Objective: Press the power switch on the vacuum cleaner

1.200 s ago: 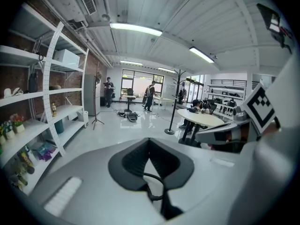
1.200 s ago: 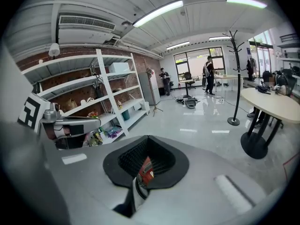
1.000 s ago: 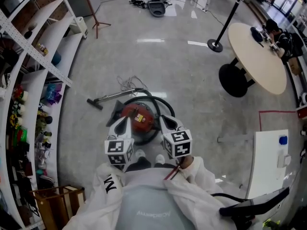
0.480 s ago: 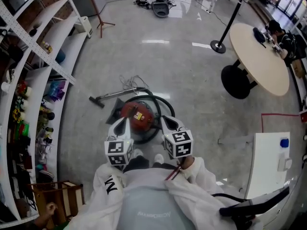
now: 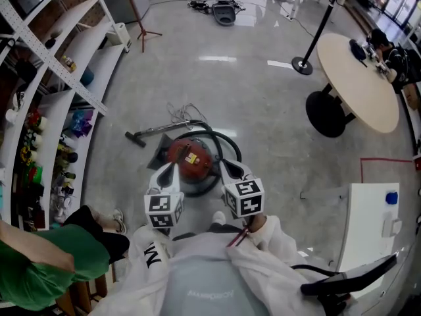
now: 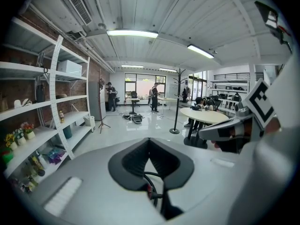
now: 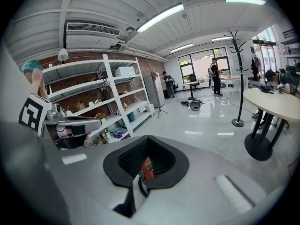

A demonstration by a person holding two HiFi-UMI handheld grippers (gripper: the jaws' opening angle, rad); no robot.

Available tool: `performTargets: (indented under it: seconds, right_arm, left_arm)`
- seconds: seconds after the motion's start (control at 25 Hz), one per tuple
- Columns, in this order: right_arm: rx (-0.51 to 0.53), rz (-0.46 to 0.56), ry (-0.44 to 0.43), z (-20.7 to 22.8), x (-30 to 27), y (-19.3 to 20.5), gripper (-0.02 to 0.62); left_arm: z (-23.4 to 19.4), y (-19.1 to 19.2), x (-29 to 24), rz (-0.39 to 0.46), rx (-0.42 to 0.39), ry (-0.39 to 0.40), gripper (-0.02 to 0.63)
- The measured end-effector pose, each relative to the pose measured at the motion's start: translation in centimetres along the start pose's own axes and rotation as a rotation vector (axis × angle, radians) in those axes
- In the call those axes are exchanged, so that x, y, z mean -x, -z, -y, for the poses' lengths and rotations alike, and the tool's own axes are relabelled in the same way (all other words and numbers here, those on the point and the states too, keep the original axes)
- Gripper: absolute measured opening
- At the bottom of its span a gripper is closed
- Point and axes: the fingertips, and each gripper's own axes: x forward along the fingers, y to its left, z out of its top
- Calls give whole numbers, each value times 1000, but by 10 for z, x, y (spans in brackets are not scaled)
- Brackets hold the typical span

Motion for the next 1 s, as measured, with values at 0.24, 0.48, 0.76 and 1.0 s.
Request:
performTargets:
  seconds: [0.24, 0.48, 0.76, 1.0]
  right_arm:
    - [9, -2, 4, -9, 4, 3, 0]
    - [19, 13, 36, -20, 12, 6, 0]
    - [26, 9, 54, -58, 23, 22, 0]
    - [32, 12, 74, -94, 37, 38, 0]
  left_arm:
    - [-1, 4, 8, 3, 3, 7, 0]
    - [-5, 8, 23, 20, 6, 26, 0]
    - [-20, 21, 56, 30, 17, 44, 0]
    - [-33, 38, 88, 41, 26, 63, 0]
